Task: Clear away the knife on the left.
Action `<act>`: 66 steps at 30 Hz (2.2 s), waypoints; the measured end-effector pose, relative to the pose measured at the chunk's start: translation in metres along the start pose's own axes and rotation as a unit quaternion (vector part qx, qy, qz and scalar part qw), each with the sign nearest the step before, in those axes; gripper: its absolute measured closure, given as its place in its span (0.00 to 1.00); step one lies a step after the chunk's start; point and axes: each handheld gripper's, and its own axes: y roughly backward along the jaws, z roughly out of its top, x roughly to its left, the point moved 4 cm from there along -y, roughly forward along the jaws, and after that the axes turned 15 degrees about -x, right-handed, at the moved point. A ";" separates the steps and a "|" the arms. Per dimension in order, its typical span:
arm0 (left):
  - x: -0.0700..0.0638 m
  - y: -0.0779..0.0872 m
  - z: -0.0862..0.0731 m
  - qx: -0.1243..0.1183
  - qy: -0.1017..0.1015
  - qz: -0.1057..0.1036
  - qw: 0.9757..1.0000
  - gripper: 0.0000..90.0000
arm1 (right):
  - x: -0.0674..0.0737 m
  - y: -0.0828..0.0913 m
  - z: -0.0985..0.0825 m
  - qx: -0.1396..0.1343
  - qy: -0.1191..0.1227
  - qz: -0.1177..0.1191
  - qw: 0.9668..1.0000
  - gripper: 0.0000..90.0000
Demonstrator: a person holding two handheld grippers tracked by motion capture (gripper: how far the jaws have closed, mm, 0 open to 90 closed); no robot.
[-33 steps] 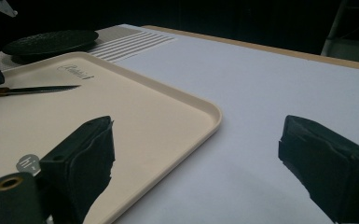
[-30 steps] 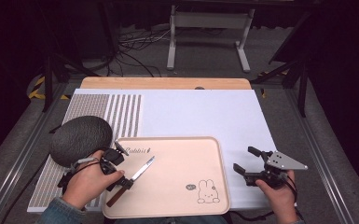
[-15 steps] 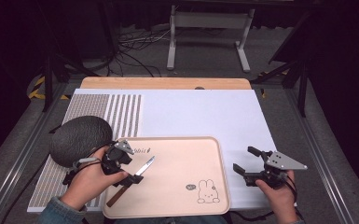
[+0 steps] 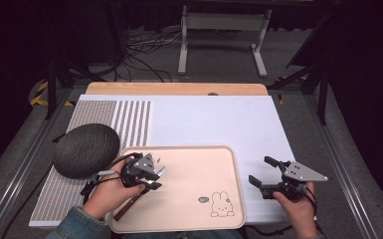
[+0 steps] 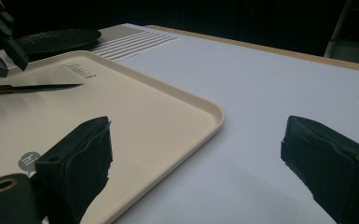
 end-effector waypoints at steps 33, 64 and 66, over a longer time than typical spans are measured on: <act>0.006 -0.016 -0.019 0.119 -0.015 -0.024 0.992 1.00 | 0.000 0.000 0.000 0.000 -0.003 0.005 1.000 0.10; 0.010 0.000 -0.034 0.119 -0.004 -0.008 0.993 1.00 | 0.002 -0.001 -0.001 0.003 -0.004 0.007 1.000 0.11; 0.011 0.001 -0.035 0.119 -0.001 -0.005 0.993 1.00 | 0.002 -0.002 -0.001 0.002 -0.005 0.008 1.000 0.11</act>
